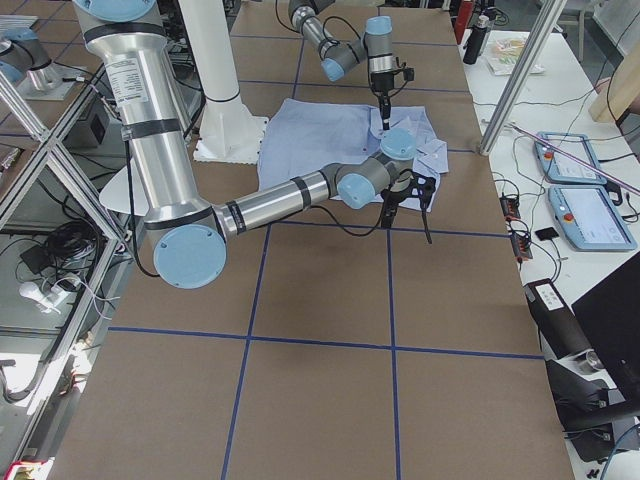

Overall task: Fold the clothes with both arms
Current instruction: 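Fold the cuff with the left gripper across the chest while the right arm withdraws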

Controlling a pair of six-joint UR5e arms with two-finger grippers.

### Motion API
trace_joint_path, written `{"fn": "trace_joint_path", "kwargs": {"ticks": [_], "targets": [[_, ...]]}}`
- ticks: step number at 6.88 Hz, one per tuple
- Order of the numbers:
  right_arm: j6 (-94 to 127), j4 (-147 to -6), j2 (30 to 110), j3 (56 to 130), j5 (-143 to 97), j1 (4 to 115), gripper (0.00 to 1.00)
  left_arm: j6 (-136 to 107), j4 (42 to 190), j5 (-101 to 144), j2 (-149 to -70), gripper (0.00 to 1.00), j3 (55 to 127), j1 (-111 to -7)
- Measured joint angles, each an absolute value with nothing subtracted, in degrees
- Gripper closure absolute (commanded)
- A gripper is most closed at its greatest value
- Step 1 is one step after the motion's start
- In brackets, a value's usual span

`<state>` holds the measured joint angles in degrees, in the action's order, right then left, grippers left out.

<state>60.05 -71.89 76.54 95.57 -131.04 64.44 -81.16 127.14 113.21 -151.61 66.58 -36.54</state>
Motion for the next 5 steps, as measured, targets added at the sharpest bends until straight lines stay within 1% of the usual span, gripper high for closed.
{"fn": "trace_joint_path", "kwargs": {"ticks": [4, 5], "targets": [[59.42, -71.92, 76.81, 95.43, -131.10, 64.86, 0.00, -81.67, 130.03, 106.44, -152.81, 1.00, 63.91, -31.75], [59.41, -71.91, 76.84, 95.40, -131.12, 64.86, 0.00, -81.71, 130.65, 105.71, -153.08, 0.88, 63.44, -31.09]]}}
